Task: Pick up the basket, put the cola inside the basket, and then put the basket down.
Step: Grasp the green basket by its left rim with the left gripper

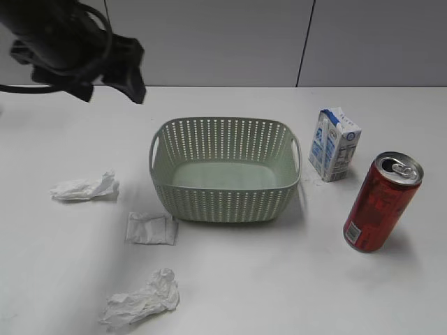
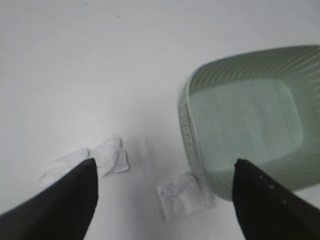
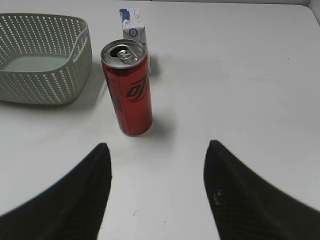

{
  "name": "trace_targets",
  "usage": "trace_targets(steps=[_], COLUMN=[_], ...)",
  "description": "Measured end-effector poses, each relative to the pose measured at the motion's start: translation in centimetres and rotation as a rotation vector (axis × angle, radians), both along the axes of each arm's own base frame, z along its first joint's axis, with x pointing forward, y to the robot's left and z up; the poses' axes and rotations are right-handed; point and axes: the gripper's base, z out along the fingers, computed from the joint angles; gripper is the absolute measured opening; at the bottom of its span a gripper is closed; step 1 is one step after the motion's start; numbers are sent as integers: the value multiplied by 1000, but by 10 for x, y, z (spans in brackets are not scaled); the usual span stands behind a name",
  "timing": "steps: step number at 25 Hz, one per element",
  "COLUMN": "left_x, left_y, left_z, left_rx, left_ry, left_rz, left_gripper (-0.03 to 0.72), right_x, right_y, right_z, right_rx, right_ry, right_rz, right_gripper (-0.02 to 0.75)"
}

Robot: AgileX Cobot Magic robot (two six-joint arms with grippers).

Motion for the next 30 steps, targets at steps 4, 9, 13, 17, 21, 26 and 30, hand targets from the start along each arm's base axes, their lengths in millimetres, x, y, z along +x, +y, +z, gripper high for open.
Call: trace_targets(steps=[4, 9, 13, 17, 21, 26, 30], left_x=[17, 34, 42, 48, 54, 55, 55], left_y=[-40, -57, -58, -62, -65, -65, -65], left_z=[-26, -62, -85, -101, -116, -131, -131], left_rx=[52, 119, 173, 167, 167, 183, 175], left_ry=[89, 201, 240, 236, 248, 283, 291], left_rz=[-35, -3, 37, 61, 84, 102, 135], left_gripper=[631, 628, 627, 622, 612, 564, 429], right_x=[0, 0, 0, 0, 0, 0, 0], right_y=[0, 0, 0, 0, 0, 0, 0], right_z=[0, 0, 0, 0, 0, 0, 0], right_rx=[0, 0, 0, -1, -1, -1, -1], right_ry=[0, 0, 0, 0, 0, 0, 0], right_rz=[0, 0, 0, 0, 0, 0, 0], right_gripper=[446, 446, 446, 446, 446, 446, 446])
